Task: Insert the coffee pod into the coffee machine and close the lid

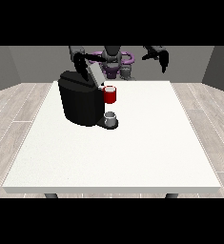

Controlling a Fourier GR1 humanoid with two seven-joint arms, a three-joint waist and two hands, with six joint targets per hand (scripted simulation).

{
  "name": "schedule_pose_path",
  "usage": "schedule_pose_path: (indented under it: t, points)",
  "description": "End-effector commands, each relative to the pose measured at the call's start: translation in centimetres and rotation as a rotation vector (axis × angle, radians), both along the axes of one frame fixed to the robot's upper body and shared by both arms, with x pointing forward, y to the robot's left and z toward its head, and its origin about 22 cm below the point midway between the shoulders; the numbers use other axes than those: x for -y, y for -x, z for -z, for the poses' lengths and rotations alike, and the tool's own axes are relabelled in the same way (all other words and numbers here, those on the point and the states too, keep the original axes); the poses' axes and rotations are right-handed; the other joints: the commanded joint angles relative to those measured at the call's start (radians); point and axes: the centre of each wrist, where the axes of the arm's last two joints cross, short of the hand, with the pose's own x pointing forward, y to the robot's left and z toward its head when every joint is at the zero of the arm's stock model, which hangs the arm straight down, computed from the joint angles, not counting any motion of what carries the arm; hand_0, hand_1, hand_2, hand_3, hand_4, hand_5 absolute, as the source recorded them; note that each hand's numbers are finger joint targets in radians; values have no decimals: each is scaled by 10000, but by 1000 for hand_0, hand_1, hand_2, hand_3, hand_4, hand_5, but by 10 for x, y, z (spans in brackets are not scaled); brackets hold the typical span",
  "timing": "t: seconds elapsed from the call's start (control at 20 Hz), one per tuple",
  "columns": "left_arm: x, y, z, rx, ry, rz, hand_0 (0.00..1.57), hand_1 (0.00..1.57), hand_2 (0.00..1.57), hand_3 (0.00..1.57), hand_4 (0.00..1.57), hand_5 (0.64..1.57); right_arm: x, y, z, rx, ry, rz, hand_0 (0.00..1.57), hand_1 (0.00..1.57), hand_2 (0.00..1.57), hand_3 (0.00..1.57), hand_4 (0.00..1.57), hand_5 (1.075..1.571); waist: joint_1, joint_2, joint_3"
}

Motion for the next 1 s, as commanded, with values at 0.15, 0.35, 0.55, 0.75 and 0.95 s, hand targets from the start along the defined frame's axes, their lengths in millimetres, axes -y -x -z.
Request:
schedule_pose_path:
  t: [0.15,0.35,0.55,0.75,0.95]
  points:
    - [-28,3,-9,356,-379,-682,0,0,0,0,299,1571,-12,-9,-15,352,255,-537,0,0,0,0,129,1571,-301,499,3]
    - [-13,13,-8,389,-368,-117,0,0,0,0,348,1571,-13,-15,-19,996,714,-304,0,0,0,0,200,1571,237,797,4]
    - [-20,12,-1,32,-507,-41,0,0,0,0,358,1571,-24,-29,-72,1059,1267,-937,0,0,0,0,119,1571,272,474,-1]
    - [-3,-4,-22,539,-501,-66,0,0,0,0,411,1571,-45,-28,-69,1875,1407,-1072,0,0,0,0,0,1571,406,1094,4]
    - [-4,1,-11,618,-487,-193,0,0,0,0,319,1571,-62,-26,-74,1822,1356,-1477,0,0,0,0,0,1571,482,1022,1]
